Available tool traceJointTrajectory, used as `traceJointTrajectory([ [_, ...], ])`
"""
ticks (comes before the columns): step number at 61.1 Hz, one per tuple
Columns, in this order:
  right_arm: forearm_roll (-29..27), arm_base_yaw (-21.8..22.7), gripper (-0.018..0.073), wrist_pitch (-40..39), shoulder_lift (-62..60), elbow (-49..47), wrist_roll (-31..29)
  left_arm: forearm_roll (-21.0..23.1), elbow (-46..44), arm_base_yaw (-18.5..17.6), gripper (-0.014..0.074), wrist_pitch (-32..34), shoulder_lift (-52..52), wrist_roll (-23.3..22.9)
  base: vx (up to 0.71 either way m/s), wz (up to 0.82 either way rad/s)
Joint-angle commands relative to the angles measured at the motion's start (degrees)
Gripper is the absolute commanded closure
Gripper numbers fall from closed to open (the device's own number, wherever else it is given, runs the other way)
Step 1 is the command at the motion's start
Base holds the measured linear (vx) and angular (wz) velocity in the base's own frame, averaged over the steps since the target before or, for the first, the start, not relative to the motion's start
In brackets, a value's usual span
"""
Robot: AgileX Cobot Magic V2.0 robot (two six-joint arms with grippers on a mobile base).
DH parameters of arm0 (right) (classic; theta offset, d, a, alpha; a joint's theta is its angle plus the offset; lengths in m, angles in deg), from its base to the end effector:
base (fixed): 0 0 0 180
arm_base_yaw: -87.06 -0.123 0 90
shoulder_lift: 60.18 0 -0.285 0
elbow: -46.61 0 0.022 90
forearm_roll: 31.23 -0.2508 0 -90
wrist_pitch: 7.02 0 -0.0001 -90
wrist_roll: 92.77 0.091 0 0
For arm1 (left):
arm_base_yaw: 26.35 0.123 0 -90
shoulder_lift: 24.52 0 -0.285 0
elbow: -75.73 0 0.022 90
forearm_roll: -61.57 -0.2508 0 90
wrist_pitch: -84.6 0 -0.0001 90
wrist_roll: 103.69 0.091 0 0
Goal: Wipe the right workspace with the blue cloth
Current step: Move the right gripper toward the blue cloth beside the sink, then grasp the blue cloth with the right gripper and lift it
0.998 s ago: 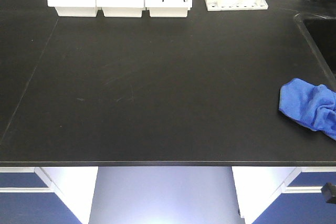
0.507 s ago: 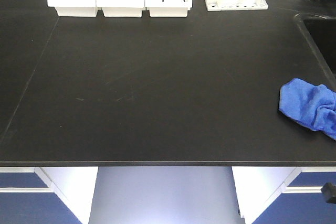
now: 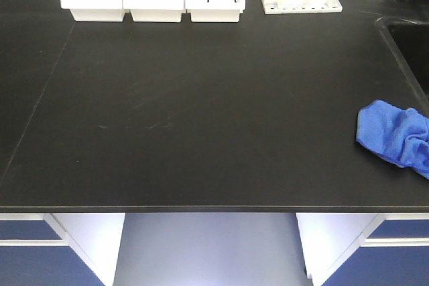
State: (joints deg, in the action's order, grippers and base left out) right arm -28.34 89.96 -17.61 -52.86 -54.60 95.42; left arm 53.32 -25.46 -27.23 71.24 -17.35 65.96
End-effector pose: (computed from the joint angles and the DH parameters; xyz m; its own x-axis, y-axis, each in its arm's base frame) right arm 0.0542 -0.0019 0.2209 0.2523 0.0806 -0.9643 0.0182 0.9960 0.0880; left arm 0.0557 0.0022 0.1835 -0.1591 -0.0380 -0.9865 -0.0238 0.9991 -0.0347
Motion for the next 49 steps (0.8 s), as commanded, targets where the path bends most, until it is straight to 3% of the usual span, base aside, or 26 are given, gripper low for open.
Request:
traceJointTrajectory([
  [1,-2.29,0.31,0.0566,-0.34,-0.16,-4.59,0.84,-0.05,1.74,0.27,0.0602,4.55,-0.93,-0.49,0.0,0.0],
  [10,-1.5,0.47,0.0566,21.14,5.01,-17.78,-1.05,-0.05,1.74,0.27,0.0602,4.55,-0.93,-0.49,0.0,0.0],
  [19,11.4,0.47,0.0564,31.3,19.66,-29.4,3.33,-0.05,1.74,0.27,0.0602,4.55,-0.93,-0.49,0.0,0.0],
  [30,24.82,0.47,0.0561,28.54,37.67,-35.25,10.4,-0.05,1.74,0.27,0.0602,4.55,-0.93,-0.49,0.0,0.0],
  [37,27.67,0.47,0.0556,23.24,47.32,-35.84,12.44,-0.05,1.74,0.27,0.0602,4.55,-0.93,-0.49,0.0,0.0],
  [49,30.61,0.47,0.0527,25.02,60.67,-35.84,12.74,-0.05,1.74,0.27,0.0602,4.55,-0.93,-0.49,0.0,0.0],
])
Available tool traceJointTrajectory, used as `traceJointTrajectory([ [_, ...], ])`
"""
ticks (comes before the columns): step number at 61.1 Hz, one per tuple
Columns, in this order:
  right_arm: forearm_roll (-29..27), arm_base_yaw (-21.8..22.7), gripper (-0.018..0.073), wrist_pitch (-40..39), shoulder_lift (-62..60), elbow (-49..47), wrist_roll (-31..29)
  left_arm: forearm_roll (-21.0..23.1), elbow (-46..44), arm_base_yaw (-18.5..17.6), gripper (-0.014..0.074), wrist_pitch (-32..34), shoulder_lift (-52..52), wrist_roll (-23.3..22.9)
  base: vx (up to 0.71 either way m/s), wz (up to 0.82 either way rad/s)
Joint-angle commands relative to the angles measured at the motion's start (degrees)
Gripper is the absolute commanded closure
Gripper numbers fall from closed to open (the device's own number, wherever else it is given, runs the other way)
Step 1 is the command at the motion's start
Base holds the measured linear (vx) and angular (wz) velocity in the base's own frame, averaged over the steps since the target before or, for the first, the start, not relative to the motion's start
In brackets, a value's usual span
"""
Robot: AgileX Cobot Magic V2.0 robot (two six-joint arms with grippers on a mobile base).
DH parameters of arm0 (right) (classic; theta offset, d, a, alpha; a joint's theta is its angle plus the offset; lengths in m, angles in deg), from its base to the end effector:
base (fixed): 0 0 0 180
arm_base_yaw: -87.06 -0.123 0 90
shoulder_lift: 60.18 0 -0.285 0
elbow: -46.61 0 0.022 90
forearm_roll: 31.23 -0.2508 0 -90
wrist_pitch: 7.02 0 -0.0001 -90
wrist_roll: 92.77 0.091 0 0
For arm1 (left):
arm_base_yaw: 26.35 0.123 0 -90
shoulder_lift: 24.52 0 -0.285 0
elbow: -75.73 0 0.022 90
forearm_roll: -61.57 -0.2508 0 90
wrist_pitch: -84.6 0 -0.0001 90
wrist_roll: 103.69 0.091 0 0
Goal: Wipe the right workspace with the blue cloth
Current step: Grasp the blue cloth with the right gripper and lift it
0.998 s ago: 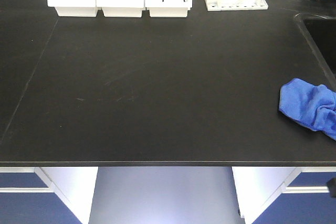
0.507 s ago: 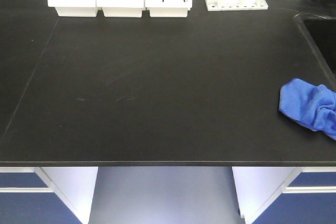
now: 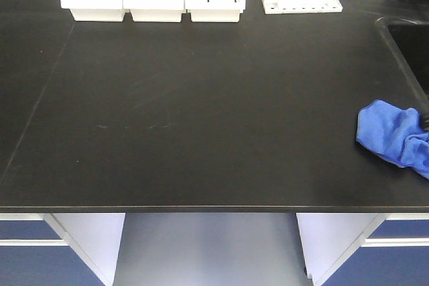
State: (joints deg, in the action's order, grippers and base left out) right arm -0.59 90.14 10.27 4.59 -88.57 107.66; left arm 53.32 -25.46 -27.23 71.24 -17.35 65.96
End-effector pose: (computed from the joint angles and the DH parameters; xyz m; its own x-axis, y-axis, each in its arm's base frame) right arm 0.1952 -0.0244 0.2663 -0.5877 -0.1243 -0.7995 0.0862 0.9729 -0.2146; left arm 0.0557 0.0022 0.1835 -0.1591 -0.0380 -0.9865 -0.0238 0.9991 -0.0347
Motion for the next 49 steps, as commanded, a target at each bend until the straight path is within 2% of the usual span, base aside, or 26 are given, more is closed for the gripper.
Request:
traceJointTrajectory([
  [1,3.02,0.29,0.0523,-2.86,3.83,-1.87,0.69,-0.05,1.74,0.27,0.0602,4.55,-0.93,-0.49,0.0,0.0],
  [13,5.64,0.29,0.0425,-6.11,11.09,-1.87,1.46,-0.05,1.74,0.27,0.0602,4.55,-0.93,-0.49,0.0,0.0],
  [28,5.51,0.37,0.0211,-8.79,15.29,-2.26,2.27,-0.05,1.74,0.27,0.0602,4.55,-0.93,-0.49,0.0,0.0],
  [32,5.34,2.05,0.0173,-8.11,16.68,-3.19,4.24,-0.05,1.74,0.27,0.0602,4.55,-0.93,-0.49,0.0,0.0],
  [40,5.15,7.71,0.012,-8.09,20.53,-6.86,13.32,-0.05,1.74,0.27,0.0602,4.55,-0.93,-0.49,0.0,0.0],
  [49,5.14,10.64,0.0109,-7.91,25.16,-9.87,14.32,-0.05,1.74,0.27,0.0602,4.55,-0.93,-0.49,0.0,0.0],
])
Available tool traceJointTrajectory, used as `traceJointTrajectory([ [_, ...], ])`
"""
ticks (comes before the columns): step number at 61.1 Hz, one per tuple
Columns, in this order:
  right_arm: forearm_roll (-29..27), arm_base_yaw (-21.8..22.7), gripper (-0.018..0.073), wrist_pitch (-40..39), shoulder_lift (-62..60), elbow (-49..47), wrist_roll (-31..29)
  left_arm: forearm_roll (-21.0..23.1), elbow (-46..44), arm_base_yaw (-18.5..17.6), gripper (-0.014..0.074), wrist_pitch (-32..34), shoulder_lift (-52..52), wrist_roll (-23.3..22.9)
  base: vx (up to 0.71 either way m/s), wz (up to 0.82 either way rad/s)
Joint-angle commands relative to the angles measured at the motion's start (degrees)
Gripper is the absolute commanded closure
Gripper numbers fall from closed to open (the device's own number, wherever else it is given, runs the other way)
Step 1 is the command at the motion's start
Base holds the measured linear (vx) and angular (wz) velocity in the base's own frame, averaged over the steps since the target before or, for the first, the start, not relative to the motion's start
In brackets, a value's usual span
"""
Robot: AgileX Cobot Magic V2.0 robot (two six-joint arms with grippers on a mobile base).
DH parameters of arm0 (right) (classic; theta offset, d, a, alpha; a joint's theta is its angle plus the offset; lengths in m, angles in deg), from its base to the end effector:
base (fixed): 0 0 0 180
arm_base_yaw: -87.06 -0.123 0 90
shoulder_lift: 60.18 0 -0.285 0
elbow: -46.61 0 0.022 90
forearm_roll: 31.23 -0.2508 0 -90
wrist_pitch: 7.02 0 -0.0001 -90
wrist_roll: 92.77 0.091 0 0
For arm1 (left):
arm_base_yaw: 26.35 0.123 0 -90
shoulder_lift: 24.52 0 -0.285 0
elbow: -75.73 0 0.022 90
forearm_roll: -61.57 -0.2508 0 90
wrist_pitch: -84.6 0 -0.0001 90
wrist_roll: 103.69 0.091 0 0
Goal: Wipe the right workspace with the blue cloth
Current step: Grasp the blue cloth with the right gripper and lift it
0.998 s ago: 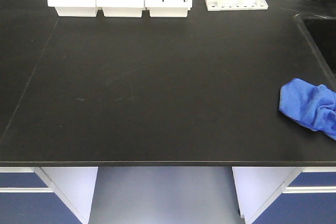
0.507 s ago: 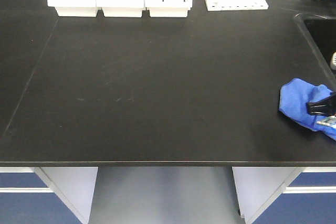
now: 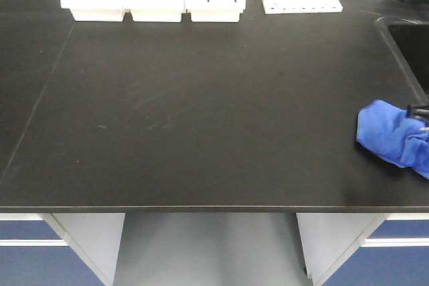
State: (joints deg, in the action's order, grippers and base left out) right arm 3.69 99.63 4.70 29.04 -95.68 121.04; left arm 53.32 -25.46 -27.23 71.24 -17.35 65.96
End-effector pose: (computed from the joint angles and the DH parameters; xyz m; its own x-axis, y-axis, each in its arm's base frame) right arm 0.2630 -0.0696 0.2092 -0.7117 0.1490 -0.6865 0.2874 0.9535 -0.0910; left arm 0.0557 0.0022 0.1835 -0.1591 -0.0380 -0.9865 -0.0238 0.9991 -0.0347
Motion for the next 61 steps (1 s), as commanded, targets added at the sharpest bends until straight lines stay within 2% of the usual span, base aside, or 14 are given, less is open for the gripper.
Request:
traceJointTrajectory([
  [1,0.86,1.15,0.0109,-2.34,1.12,-3.04,0.94,-0.05,1.74,0.27,0.0602,4.55,-0.93,-0.49,0.0,0.0],
  [14,0.68,1.09,0.0109,-8.78,7.41,-3.4,0.94,-0.05,1.74,0.27,0.0602,4.55,-0.93,-0.49,0.0,0.0],
  [34,1.08,1.09,0.0135,-10.64,15.67,-3.4,0.73,-0.05,1.74,0.27,0.0602,4.55,-0.93,-0.49,0.0,0.0],
  [39,1.08,1.09,0.0191,-11.36,15.32,-3.4,0.73,-0.05,1.74,0.27,0.0602,4.55,-0.93,-0.49,0.0,0.0],
  [43,1.08,1.03,0.0275,-11.72,14.5,-3.4,0.73,-0.05,1.74,0.27,0.0602,4.55,-0.93,-0.49,0.0,0.0],
  [50,1.12,0.98,0.0484,-11.72,11.0,-3.4,0.04,-0.05,1.74,0.27,0.0602,4.55,-0.93,-0.49,0.0,0.0],
  [54,1.03,0.98,0.0573,-11.72,8.35,-3.4,-0.5,-0.05,1.74,0.27,0.0602,4.55,-0.93,-0.49,0.0,0.0],
  [61,0.98,0.98,0.057,-11.15,2.82,-3.4,-0.55,-0.05,1.74,0.27,0.0602,4.55,-0.93,-0.49,0.0,0.0],
])
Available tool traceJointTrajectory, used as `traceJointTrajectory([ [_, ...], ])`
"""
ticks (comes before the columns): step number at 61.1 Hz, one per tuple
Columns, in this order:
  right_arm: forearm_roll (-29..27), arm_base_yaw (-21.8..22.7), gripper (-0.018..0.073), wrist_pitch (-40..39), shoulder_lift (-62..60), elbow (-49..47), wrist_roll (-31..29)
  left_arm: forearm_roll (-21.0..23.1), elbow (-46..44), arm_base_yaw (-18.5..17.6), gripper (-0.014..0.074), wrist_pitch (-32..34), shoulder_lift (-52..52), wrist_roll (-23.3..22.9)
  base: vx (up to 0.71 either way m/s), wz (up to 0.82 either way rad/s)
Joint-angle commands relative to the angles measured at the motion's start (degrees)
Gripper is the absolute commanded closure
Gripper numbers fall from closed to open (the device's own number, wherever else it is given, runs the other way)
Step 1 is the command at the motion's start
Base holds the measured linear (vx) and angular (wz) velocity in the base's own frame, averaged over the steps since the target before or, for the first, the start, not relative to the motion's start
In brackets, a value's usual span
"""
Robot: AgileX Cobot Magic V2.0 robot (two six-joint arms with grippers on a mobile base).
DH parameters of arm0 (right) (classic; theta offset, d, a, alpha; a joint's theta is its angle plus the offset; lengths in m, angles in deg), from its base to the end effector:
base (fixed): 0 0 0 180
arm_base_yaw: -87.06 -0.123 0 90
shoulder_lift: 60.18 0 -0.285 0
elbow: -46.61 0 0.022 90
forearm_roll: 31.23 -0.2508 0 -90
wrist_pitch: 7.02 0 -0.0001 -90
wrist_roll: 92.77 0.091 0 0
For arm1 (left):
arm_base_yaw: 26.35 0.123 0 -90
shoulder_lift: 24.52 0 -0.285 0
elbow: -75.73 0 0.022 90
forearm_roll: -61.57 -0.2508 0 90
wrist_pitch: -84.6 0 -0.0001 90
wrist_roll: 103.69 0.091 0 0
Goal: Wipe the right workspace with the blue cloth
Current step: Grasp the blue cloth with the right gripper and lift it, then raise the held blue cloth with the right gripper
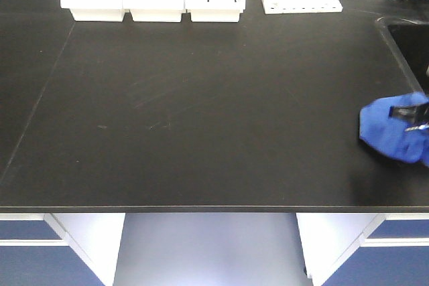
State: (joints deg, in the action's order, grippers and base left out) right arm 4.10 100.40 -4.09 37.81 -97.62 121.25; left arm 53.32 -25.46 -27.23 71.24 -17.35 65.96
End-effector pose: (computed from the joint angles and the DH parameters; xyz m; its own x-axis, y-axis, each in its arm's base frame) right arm 0.2902 -0.0716 0.1820 -0.7071 0.1448 -0.6921 0.2349 0.9713 -0.0367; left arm 0.0557 0.0022 0.1835 -0.1591 -0.0380 -0.9865 -0.0238 0.9991 -0.0347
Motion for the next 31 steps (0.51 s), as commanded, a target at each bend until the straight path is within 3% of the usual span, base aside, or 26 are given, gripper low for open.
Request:
traceJointTrajectory([
  [1,0.58,0.21,0.0569,-2.36,-6.78,-1.3,-0.76,-0.05,1.74,0.27,0.0602,4.55,-0.93,-0.49,0.0,0.0],
  [31,0.88,0.21,0.0561,-2.93,-39.98,12.42,-4.93,-0.05,1.74,0.27,0.0602,4.55,-0.93,-0.49,0.0,0.0],
])
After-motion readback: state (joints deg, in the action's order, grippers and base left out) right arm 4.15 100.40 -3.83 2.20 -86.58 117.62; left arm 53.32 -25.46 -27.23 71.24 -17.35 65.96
